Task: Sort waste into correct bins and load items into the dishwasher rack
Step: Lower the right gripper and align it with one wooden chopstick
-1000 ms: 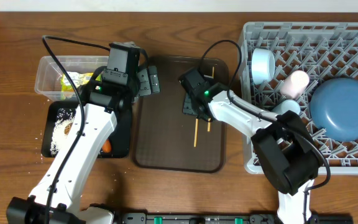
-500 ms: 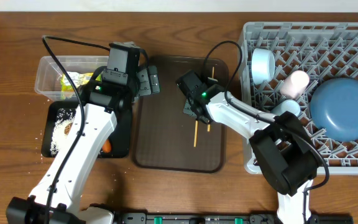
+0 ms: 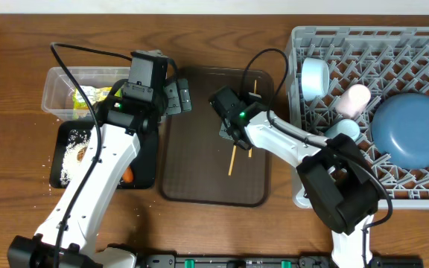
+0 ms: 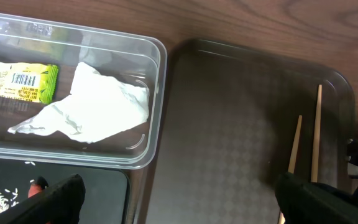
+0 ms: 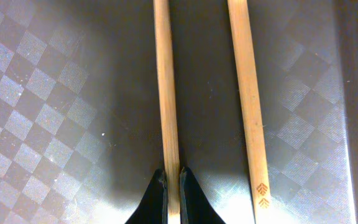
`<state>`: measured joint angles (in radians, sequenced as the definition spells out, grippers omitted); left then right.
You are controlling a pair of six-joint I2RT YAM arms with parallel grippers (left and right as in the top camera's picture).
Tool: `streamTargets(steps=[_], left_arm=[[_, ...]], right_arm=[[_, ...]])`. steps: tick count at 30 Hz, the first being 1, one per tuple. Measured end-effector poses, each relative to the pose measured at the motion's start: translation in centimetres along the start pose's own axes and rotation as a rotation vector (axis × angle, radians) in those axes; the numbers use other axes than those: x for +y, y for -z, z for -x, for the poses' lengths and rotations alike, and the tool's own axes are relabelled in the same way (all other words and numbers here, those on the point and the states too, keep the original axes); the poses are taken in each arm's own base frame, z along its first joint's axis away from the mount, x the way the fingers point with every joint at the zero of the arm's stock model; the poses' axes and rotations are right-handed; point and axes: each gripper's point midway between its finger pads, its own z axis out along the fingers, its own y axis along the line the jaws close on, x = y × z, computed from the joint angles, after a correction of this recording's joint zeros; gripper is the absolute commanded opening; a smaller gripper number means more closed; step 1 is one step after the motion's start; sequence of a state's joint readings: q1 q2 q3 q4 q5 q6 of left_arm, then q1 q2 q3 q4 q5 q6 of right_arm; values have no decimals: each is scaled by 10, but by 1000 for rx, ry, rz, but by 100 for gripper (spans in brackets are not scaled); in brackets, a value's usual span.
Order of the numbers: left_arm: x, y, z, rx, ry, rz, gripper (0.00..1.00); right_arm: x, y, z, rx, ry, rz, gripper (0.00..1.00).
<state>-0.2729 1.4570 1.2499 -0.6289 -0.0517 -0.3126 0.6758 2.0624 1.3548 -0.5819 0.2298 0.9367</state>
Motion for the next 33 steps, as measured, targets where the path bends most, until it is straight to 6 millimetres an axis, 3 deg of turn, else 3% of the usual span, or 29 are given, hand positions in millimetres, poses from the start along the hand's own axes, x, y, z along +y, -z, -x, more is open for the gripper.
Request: streamTargets(steps=[18,27,33], left_arm=[[0,0,0,0,0,0,98],[0,0,0,0,0,0,98],[0,0,0,0,0,0,98]], right_arm=[[-6,4,7,-45,108,-28,1],[0,34,22,-96,139,24,1],[1,35,23,-101,141,29,1]])
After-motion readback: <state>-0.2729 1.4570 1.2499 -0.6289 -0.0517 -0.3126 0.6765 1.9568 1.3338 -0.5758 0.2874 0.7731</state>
